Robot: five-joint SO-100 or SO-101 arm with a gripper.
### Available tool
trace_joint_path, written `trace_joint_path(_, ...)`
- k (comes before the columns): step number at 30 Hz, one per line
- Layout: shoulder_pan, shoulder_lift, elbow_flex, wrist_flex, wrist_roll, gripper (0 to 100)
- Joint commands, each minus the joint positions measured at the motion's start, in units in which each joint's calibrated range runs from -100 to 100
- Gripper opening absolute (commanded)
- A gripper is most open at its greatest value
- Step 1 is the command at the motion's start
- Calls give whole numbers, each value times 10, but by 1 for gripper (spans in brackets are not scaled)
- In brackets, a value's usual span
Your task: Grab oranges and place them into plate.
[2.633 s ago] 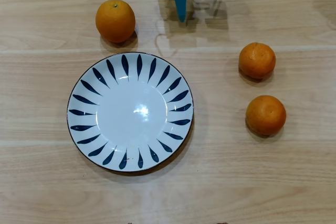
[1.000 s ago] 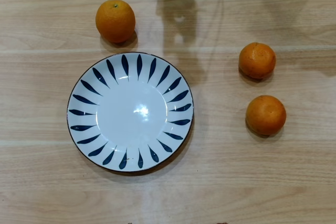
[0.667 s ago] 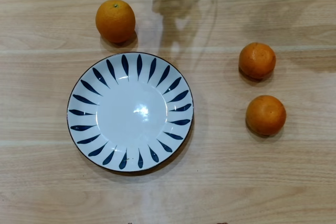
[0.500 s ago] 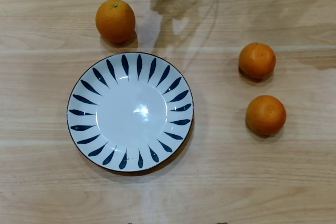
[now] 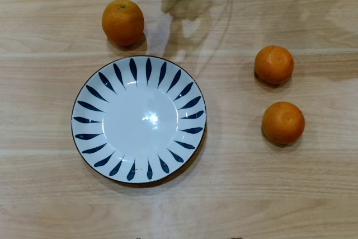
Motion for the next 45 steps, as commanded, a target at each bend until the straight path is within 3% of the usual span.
trace_joint_path(1, -5, 2, -30, 14, -3, 47)
trace_joint_path(14, -20, 89, 155, -199, -3, 52)
trace_joint_path(30, 24, 191, 201, -330, 14, 52)
trace_joint_path(45, 46, 225, 213, -366, 27, 52)
